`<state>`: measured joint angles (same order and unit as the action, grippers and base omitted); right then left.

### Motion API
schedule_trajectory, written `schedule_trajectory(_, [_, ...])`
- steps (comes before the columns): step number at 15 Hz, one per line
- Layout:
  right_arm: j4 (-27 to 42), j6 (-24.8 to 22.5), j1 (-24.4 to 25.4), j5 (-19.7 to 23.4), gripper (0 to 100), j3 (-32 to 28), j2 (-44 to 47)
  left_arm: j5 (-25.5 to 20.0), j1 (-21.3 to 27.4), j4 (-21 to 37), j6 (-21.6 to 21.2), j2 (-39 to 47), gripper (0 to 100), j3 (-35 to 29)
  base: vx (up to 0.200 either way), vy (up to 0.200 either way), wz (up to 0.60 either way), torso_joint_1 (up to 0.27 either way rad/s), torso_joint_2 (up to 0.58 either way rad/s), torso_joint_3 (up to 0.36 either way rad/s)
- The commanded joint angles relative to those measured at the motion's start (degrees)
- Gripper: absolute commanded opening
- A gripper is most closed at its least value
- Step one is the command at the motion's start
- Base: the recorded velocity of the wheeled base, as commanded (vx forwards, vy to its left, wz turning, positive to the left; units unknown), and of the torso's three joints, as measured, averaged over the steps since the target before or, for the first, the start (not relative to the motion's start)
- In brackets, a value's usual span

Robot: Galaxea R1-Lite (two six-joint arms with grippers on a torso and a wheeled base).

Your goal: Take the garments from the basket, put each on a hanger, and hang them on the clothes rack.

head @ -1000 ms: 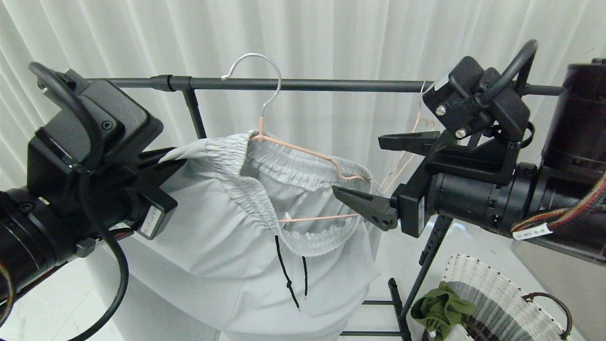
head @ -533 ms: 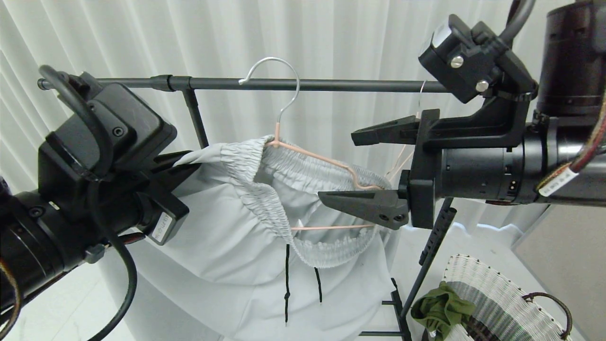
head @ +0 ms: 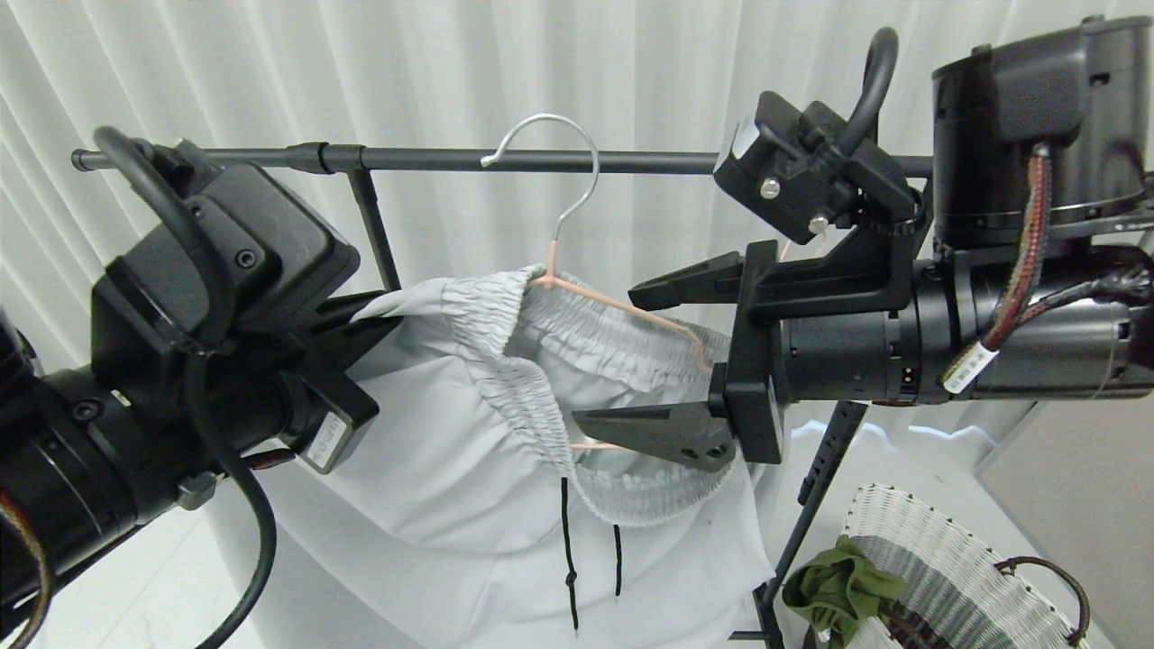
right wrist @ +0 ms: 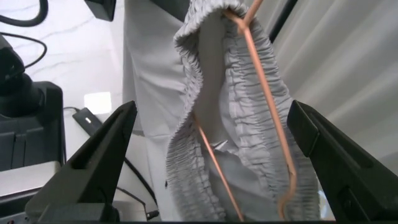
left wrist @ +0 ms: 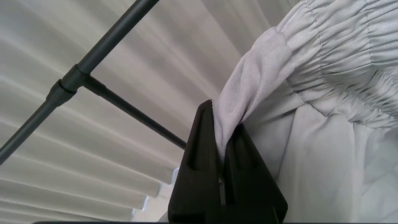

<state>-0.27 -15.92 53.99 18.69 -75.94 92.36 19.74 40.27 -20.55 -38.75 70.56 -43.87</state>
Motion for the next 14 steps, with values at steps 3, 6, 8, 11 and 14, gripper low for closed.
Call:
schedule_trajectory(3, [0.4, 0.0, 0.1, 0.2, 100, 0.0, 0.8, 0.0, 0.7, 0.0, 0.0, 0.1, 0, -0.1, 0.0, 0.0, 0.0, 0.0, 0.0, 0.0])
schedule_trajectory(6, [3.7, 0.1, 0.3, 2.1, 100, -0.2, 0.5, 0.0, 1.3, 0.0, 0.0, 0.1, 0, -0.3, 0.0, 0.0, 0.0, 0.0, 0.0, 0.0])
schedule_trajectory(8, [5.3, 0.2, 0.3, 2.1, 100, -0.2, 0.5, 0.0, 1.7, 0.0, 0.0, 0.4, 0, -0.3, 0.0, 0.0, 0.0, 0.0, 0.0, 0.0])
schedule_trajectory(11, [5.5, 0.4, 0.4, 2.1, 100, -0.2, 0.9, 0.0, 2.5, 0.0, 0.0, 1.0, 0, -1.3, 0.0, 0.0, 0.0, 0.0, 0.0, 0.0])
schedule_trajectory(14, [5.5, 2.8, 1.8, 2.1, 100, -0.2, 0.8, 0.0, 3.1, 0.0, 0.0, 1.4, 0, -1.6, 0.0, 0.0, 0.0, 0.0, 0.0, 0.0])
